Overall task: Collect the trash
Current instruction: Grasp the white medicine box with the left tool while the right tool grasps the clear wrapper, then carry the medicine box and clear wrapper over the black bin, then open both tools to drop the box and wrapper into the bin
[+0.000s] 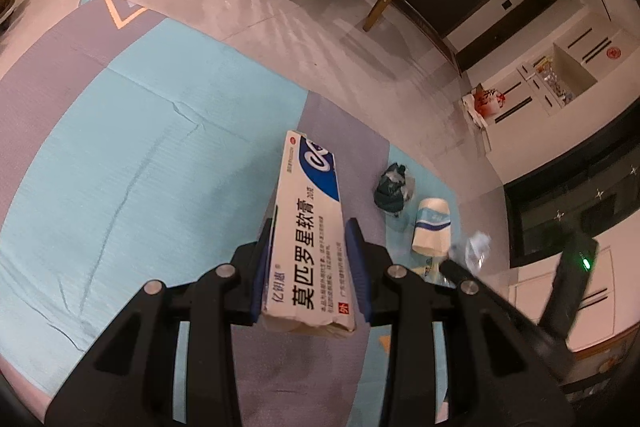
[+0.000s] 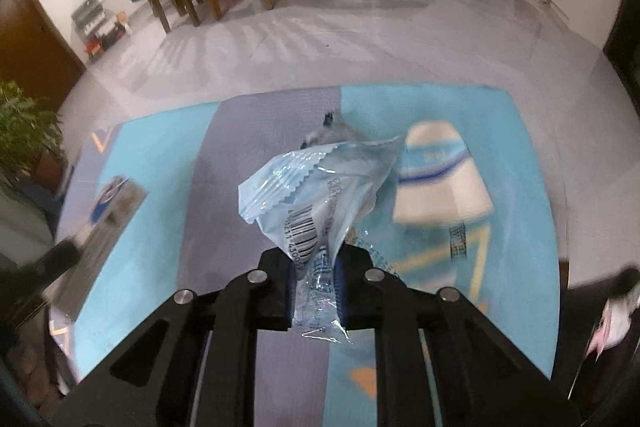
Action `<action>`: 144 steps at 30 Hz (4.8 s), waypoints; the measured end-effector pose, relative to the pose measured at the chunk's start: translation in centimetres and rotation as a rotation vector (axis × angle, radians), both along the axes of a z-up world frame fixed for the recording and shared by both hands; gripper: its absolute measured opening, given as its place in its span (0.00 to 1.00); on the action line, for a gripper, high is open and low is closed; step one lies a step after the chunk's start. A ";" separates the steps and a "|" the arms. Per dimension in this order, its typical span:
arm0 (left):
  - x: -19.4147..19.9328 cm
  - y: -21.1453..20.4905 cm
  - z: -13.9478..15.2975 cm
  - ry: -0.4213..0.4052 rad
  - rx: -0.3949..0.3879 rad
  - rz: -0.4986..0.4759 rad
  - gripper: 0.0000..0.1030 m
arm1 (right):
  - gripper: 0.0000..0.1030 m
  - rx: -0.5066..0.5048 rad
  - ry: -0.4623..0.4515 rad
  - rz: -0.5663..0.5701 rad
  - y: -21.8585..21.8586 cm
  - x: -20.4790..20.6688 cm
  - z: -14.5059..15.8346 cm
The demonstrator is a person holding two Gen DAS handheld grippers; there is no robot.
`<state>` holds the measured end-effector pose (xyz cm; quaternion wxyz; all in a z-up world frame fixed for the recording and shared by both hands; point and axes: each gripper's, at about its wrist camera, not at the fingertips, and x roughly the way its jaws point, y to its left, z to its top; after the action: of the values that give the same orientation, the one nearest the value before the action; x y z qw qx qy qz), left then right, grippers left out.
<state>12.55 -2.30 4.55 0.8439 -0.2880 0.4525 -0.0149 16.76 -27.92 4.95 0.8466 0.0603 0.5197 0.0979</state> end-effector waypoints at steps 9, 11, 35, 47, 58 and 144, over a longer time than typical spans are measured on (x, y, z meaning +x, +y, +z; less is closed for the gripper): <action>-0.8 -2.3 -0.7 -0.007 0.028 -0.036 0.35 | 0.16 0.143 0.056 -0.058 -1.8 -3.6 -0.6; -0.8 -2.8 -0.9 -0.008 0.043 -0.045 0.35 | 0.16 0.106 0.023 -0.076 -1.9 -3.8 -0.3; -1.9 -4.9 -1.5 -0.036 0.201 -0.100 0.35 | 0.17 0.028 -0.076 -0.121 -4.4 -4.9 1.2; -1.2 -6.2 -2.7 -0.012 0.239 -0.135 0.35 | 0.17 0.039 -0.096 -0.133 -5.1 -5.0 2.0; -2.1 -8.2 0.3 -0.146 0.274 -0.158 0.35 | 0.17 0.000 -0.197 -0.255 -9.2 -5.8 4.9; 1.0 -53.4 -9.3 0.193 0.191 -0.986 0.28 | 0.25 0.234 0.169 -1.060 -39.6 -14.2 -7.0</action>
<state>13.54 -55.67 -4.73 0.7136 0.0380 0.6097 -0.3429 2.52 -67.51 -2.05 0.7230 0.4151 0.4700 -0.2900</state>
